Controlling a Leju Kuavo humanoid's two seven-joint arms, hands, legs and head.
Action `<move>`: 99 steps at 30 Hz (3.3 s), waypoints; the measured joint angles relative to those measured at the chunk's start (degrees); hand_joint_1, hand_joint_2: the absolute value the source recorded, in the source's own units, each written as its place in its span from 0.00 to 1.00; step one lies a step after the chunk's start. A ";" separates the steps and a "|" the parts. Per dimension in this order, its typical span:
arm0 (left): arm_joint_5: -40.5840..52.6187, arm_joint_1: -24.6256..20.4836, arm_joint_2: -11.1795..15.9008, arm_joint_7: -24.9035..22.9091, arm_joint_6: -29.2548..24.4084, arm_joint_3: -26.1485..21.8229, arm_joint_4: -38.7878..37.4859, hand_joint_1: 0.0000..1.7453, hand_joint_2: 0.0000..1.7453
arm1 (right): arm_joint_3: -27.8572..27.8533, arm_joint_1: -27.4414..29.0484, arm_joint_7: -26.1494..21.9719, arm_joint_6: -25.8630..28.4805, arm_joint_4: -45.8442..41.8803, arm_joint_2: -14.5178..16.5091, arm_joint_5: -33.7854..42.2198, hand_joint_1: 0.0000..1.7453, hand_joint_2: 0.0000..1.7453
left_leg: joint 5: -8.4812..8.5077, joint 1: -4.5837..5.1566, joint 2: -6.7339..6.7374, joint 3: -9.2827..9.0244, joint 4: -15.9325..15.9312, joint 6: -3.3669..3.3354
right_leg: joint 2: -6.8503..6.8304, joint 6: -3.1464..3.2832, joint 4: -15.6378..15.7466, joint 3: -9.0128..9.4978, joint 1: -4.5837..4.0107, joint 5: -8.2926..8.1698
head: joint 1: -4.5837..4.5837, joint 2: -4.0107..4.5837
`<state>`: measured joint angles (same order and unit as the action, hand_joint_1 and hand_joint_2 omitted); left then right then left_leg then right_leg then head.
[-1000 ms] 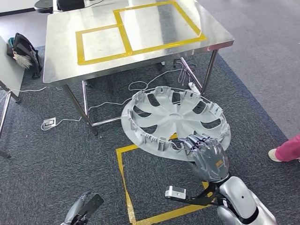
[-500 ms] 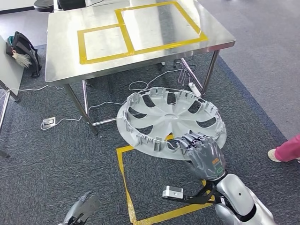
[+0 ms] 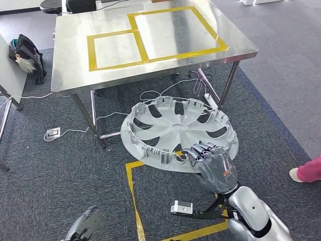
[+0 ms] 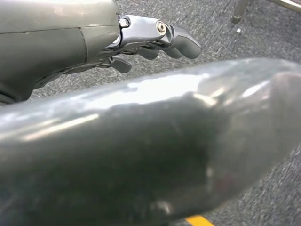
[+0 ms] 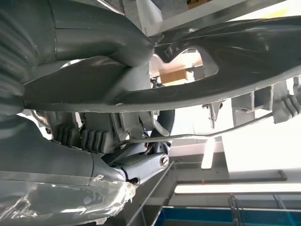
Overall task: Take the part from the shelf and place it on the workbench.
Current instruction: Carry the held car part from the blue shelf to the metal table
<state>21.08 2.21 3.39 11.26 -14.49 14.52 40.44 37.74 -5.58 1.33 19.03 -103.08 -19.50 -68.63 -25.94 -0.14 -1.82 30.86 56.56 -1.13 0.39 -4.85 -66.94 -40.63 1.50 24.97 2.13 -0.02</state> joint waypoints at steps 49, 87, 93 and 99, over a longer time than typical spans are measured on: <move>1.22 3.91 -0.87 -1.84 -2.50 -5.04 -0.14 0.00 0.00 | -5.91 6.76 2.32 -1.73 -0.74 -5.48 -3.84 1.00 1.00 | 9.80 3.78 0.80 6.80 -3.82 -2.89 | 1.80 0.96 15.62 19.31 -0.88 6.44 | -0.92 0.02; 1.20 2.77 -2.96 -2.06 -2.34 -7.99 1.10 0.00 0.00 | -11.68 0.97 2.21 -3.47 -5.08 -11.27 -5.21 1.00 1.00 | 3.91 1.65 1.55 4.63 -1.49 -1.81 | 0.04 0.94 -5.14 3.90 -1.10 12.21 | -1.27 0.02; 1.19 2.69 -3.21 -1.99 -2.27 -8.38 1.09 0.00 0.00 | -12.28 0.57 1.94 -3.72 -5.13 -12.11 -5.05 1.00 1.00 | 2.76 1.94 1.10 4.10 -0.09 -1.21 | -0.03 0.99 7.72 7.73 -1.19 2.01 | -1.31 0.02; 1.16 2.51 -3.21 -1.91 -2.26 -8.73 1.09 0.00 0.00 | -12.56 0.14 1.91 -3.73 -5.24 -12.38 -4.81 1.00 1.00 | 0.33 2.02 1.10 6.13 4.16 0.45 | -0.05 2.55 8.79 8.47 -0.42 1.87 | -2.00 0.01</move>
<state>22.24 4.72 0.18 9.34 -16.75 5.79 41.53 25.19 -5.44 3.23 15.31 -108.32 -31.88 -73.45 -25.61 1.88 -0.72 36.99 60.72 -0.68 0.34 -2.30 -58.15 -32.17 1.09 26.83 0.12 -0.01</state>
